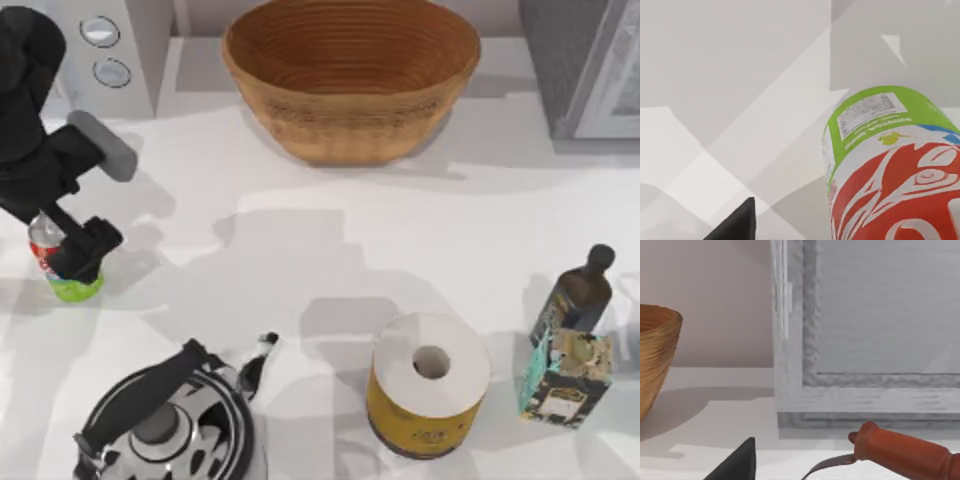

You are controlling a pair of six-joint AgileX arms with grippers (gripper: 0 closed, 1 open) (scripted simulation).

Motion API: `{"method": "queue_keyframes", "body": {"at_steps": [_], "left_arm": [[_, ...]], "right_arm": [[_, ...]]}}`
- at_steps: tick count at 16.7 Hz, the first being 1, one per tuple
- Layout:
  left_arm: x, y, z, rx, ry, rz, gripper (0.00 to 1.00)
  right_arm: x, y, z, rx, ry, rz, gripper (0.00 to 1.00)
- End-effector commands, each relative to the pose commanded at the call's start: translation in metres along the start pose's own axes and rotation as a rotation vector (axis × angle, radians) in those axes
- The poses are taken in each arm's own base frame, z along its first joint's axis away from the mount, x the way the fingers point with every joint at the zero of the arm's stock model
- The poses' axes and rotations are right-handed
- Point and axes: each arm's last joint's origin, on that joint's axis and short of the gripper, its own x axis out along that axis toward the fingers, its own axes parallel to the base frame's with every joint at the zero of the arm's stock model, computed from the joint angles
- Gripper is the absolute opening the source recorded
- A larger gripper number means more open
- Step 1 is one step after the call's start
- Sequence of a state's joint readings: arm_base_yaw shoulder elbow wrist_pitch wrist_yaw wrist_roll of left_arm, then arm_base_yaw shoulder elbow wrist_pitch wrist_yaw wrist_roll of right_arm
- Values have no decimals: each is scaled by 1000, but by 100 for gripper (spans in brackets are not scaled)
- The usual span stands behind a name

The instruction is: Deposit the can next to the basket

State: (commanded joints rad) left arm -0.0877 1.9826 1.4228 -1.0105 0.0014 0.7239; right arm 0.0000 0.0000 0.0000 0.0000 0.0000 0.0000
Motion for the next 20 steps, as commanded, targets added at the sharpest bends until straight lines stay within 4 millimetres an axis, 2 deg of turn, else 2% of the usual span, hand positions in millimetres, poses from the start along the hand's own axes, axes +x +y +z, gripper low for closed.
{"method": "queue_keyframes", "body": {"at_steps": [4,17,20], "left_arm": [[3,0,0,0,2,-2,100],[3,0,0,0,2,-2,2],[3,0,0,0,2,-2,0]], "right_arm": [[0,0,0,0,0,0,100],[0,0,0,0,0,0,100],[0,0,0,0,0,0,100]]}}
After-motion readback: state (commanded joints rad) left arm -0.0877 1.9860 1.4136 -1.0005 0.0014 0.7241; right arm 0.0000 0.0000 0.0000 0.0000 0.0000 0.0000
